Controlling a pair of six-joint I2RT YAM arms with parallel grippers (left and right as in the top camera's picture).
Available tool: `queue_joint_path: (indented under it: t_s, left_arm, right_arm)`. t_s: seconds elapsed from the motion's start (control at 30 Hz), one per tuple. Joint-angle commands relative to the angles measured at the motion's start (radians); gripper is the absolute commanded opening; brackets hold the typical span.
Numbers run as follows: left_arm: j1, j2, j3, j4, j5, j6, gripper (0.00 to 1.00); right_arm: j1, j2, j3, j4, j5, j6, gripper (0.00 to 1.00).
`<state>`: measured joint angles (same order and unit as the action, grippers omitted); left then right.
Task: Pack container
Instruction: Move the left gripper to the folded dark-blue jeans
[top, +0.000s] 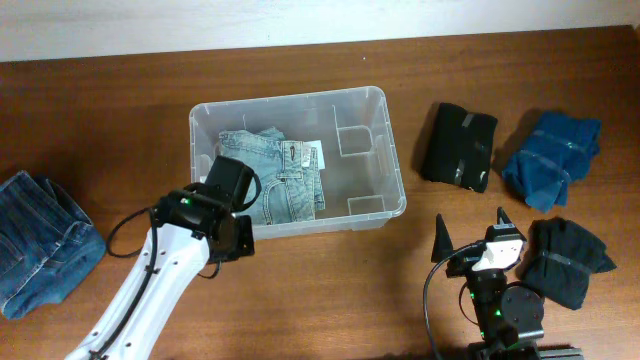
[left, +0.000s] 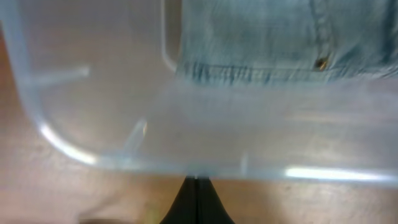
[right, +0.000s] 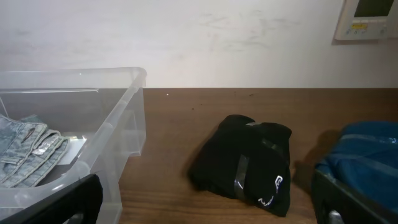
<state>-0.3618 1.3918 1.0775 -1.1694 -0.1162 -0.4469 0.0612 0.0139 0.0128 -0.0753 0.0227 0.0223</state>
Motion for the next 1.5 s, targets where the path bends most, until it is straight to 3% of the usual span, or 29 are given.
queue_joint_path:
  t_s: [0.0,0.13,0.3,0.37,0.6,0.7,1.0,1.17,1.47]
  left_arm:
    - [0.032,0.005,0.098,-0.083,-0.014,0.003,0.01]
    - [0.157,-0.027,0.203,-0.13,-0.02,0.056,0.01]
    - [0.39,-0.076,0.209,-0.079,-0.066,0.024,0.01]
    - [0.542,-0.083,0.209,-0.011,-0.091,-0.035,0.0]
    - [0.834,-0.082,0.209,0.273,-0.129,-0.038,0.02]
    - [0.909,-0.08,0.209,0.325,-0.172,-0.038,0.01]
    - [1.023,0.1,0.208,0.406,-0.274,0.006,0.01]
    - [1.059,0.246,0.208,0.459,-0.273,0.108,0.01]
    - [1.117,0.399,0.208,0.538,-0.179,0.14,0.02]
  right_arm:
    - [-0.005,-0.008,-0.007,-0.003,0.012,0.001,0.98]
    - [-0.005,-0.008,-0.007,-0.003,0.012,0.0,0.98]
    - [-0.005,-0.008,-0.007,-0.003,0.012,0.0,0.99]
    - [-0.005,-0.008,-0.007,-0.003,0.012,0.001,0.99]
    - [-0.005,-0.008,-0.007,-0.003,0.012,0.0,0.99]
    - [-0.005,-0.008,-0.007,-0.003,0.012,0.0,0.99]
    - [-0.005,-0.008,-0.007,-0.003,0.012,0.0,0.99]
    - [-0.005,-0.008,-0.007,-0.003,0.012,0.0,0.99]
    - [-0.005,-0.008,-0.007,-0.003,0.012,0.0,0.99]
